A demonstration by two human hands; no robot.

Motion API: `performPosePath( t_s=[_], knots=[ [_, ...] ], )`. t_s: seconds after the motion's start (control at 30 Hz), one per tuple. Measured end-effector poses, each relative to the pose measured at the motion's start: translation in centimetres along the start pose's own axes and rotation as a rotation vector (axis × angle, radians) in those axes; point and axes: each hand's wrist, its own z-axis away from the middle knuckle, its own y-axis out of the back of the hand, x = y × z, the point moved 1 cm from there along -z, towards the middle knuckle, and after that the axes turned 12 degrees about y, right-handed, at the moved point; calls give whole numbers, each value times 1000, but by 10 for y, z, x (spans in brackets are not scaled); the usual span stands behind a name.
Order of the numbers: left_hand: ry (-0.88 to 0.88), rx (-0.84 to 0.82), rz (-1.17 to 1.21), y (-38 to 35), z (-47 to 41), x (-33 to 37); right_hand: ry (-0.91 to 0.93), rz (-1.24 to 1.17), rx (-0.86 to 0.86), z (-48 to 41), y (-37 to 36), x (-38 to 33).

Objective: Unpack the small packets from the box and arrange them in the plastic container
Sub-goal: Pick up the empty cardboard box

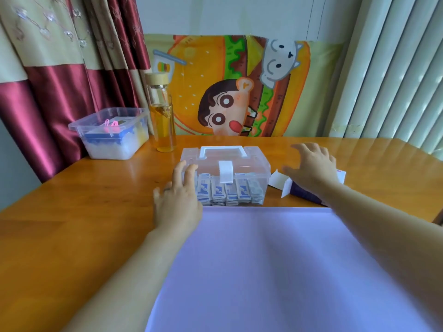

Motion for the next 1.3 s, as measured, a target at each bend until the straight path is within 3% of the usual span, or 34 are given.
performPosePath(
  t_s=[0.13, 0.33, 0.6, 0.77, 0.83, 0.9, 1.0, 1.17, 1.3],
  knots=[
    [101, -59, -112, 4, -1, 18, -109, 80, -469, -21, -3, 38],
    [133, -95, -151, 6, -3, 23, -25, 87, -629, -28, -7, 52],
    [134, -122, -194, 13, -3, 28, -107, 44, -382, -22, -20, 56],
    [145, -202, -192, 27, -4, 32, -106, -27, 100, -22, 23, 41],
    [145, -256, -168, 37, -5, 35, -26, -148, 290, -25, 45, 29],
    [101, -261, -68, 51, -3, 38, 95, -334, 377, -20, 68, 6],
    [-17, -265, 250, 83, 11, 43, 329, -620, 316, 5, 96, -44],
    [-91, -408, 708, 142, 37, 17, 484, -1068, -85, 70, 102, -114],
    [-31, -496, 757, 167, 68, -32, 508, -1266, -252, 113, 92, -157]
  ],
)
